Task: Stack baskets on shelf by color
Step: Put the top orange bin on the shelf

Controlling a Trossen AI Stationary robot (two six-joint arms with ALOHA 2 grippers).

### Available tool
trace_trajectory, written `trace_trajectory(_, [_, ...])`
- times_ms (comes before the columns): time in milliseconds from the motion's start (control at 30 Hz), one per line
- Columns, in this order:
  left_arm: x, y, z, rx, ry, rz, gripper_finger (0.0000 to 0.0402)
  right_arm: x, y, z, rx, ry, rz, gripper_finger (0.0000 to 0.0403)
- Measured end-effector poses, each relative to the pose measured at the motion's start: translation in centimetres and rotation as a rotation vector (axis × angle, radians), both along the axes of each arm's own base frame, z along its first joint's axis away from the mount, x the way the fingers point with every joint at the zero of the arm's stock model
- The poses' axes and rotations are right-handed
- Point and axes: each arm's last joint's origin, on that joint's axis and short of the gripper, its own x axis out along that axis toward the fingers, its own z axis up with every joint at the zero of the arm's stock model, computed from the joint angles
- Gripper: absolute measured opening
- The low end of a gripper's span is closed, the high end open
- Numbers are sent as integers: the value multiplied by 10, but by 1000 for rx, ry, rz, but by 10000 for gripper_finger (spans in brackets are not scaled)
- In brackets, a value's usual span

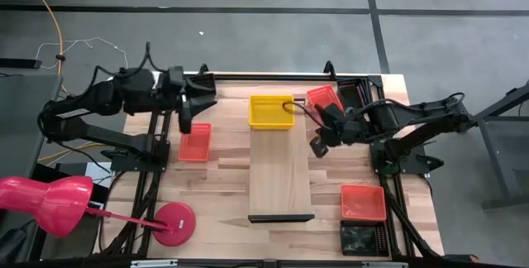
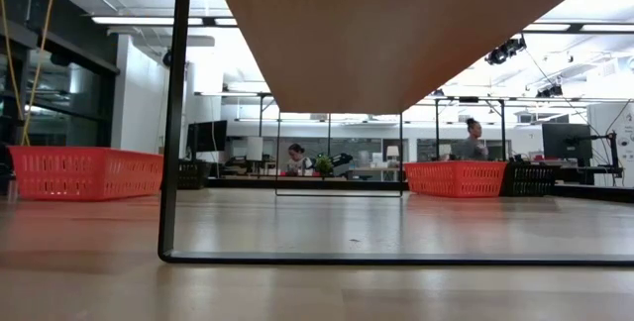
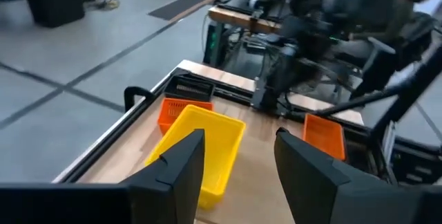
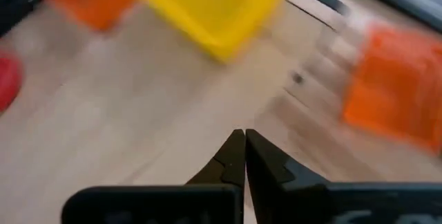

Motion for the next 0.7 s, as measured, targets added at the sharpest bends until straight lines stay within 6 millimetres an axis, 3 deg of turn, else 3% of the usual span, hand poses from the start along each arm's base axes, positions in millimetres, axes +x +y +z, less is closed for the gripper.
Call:
trace_trajectory(233, [-8, -7, -30, 32, -16, -38, 146, -23, -22, -22, 86, 176, -322, 54])
trace_trajectory(367, [-10, -7, -41, 58, 4, -29, 139, -37, -27, -52, 116, 195, -451, 114])
trace_trajectory(533, [-9, -5, -45, 108, 39, 8, 139, -55, -36, -98, 195, 35, -771, 185])
trace_trajectory(633, [-9, -5, -45, 91, 32, 2, 140, -63, -46, -127, 272, -114, -1010, 212])
trace_trajectory(700, [-9, -6, -45, 79, 27, -5, 139, -63, -53, -146, 309, -187, -1082, 221])
